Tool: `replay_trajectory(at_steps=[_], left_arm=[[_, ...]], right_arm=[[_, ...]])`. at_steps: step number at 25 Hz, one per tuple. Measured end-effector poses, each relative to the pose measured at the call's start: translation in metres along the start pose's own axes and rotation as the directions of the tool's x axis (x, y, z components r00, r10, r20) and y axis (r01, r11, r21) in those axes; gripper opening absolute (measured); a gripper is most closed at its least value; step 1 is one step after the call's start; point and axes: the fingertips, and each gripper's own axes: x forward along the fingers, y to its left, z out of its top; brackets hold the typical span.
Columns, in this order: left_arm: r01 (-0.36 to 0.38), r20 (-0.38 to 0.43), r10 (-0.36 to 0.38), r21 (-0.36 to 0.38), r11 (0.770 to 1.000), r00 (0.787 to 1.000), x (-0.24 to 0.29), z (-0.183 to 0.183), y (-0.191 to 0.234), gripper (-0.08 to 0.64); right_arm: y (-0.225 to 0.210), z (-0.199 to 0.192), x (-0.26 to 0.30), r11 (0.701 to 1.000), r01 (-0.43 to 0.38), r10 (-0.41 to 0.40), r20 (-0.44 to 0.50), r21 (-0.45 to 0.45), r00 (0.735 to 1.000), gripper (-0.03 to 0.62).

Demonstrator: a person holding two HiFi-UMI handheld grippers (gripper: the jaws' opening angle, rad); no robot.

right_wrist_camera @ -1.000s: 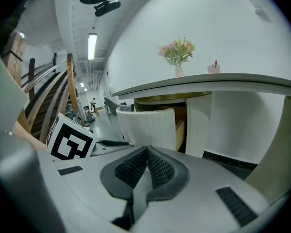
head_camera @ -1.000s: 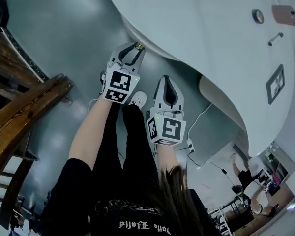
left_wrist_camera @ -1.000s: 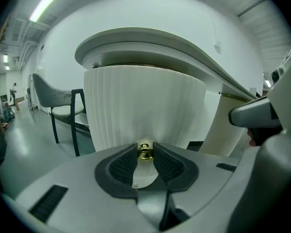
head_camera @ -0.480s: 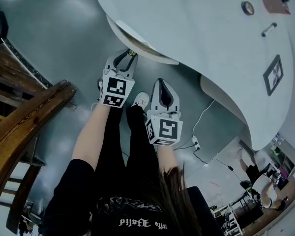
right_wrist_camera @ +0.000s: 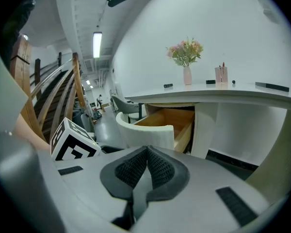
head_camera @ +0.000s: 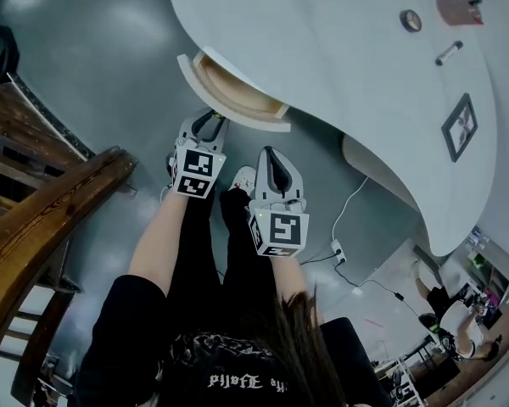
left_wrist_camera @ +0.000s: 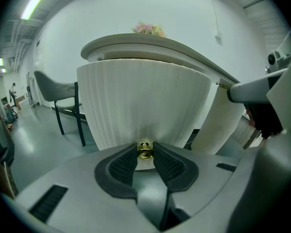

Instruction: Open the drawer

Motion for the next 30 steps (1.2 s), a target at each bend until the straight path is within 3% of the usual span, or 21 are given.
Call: replay_trajectory(at_steps=[13, 30], left_arm=[[0.001, -0.078, -0.001, -0.005, 1.0, 0.997, -0.014, -0.015, -0.005, 0.115], [0.017, -0.167, -0.013, 0.024, 1.0, 0.986, -0.049, -0.043, -0.008, 0.115]], right_arm=[[0.016, 0.012, -0.028, 0.998, -0.043, 0.041, -0.026, -0.048, 0.999, 0.025], [0.033, 0.023, -0.057, 0.998, -0.054, 0.053, -0.018, -0.039, 0.998, 0.025]])
